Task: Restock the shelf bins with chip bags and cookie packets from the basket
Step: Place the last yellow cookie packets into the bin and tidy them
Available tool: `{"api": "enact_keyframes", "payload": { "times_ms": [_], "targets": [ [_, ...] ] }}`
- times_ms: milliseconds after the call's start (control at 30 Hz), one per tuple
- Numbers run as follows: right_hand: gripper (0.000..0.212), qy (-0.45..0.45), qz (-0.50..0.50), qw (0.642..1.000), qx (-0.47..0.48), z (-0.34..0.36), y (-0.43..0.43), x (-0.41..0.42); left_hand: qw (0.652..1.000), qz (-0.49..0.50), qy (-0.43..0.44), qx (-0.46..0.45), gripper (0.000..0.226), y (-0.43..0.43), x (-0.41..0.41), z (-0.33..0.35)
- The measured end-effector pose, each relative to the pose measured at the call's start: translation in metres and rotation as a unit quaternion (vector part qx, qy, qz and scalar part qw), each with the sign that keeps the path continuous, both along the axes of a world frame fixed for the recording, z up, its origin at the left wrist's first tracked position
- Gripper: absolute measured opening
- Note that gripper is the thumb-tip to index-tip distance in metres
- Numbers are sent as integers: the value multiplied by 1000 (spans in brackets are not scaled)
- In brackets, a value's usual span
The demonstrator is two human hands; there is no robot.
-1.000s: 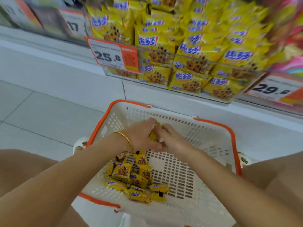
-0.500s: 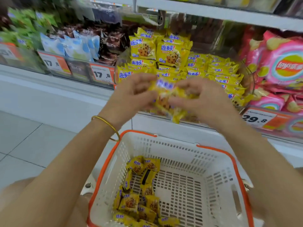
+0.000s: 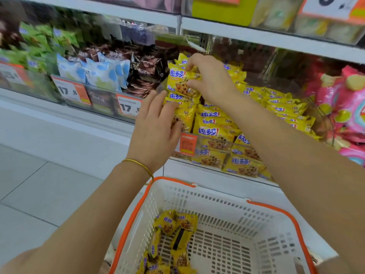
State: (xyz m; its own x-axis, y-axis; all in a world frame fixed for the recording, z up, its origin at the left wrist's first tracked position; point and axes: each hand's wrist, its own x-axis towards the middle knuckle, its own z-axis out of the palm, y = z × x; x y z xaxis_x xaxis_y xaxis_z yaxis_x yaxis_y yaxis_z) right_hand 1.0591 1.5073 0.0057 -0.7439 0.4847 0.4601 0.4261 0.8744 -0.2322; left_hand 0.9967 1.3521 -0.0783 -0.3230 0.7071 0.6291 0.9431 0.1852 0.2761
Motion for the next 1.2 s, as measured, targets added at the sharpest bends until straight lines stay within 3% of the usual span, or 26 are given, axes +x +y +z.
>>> {"api": "enact_keyframes", "payload": {
  "times_ms": [300, 567, 633, 733, 800, 900, 967, 1033, 1100, 1200],
  "targets": [
    [18, 13, 30, 999, -24, 6, 8, 11, 1000, 1, -11, 15, 41, 2, 2, -4],
    [29, -36, -65, 983, 169, -1, -11, 10, 1000, -10, -26, 11, 44, -3, 3, -3],
    [35, 8, -64, 990, 126, 8, -22, 27, 1000, -4, -13, 24, 41, -12, 9, 0],
    [25, 144, 15, 989, -7, 9, -63, 81, 998, -6, 3, 56, 34, -35, 29, 3],
    [19, 156, 73, 983, -67, -17, -95, 116, 999, -24, 5, 24, 31, -51, 42, -4],
    [17, -41, 66, 980, -182, -102, -110, 134, 990, -57, 11, -129, 33, -67, 51, -37],
    [21, -223, 16, 943, -244, -179, -97, 130, 973, -68, 18, -220, 37, -71, 52, -59],
    [24, -343, 0, 904, -254, -255, -84, 128, 958, -71, 24, -276, 41, -74, 52, -74],
    [30, -395, 3, 886, -243, -311, -81, 129, 950, -67, 29, -303, 43, -74, 51, -85],
    [61, -425, 16, 879, -216, -365, -81, 121, 945, -58, 33, -319, 44, -72, 47, -93]
  ]
}}
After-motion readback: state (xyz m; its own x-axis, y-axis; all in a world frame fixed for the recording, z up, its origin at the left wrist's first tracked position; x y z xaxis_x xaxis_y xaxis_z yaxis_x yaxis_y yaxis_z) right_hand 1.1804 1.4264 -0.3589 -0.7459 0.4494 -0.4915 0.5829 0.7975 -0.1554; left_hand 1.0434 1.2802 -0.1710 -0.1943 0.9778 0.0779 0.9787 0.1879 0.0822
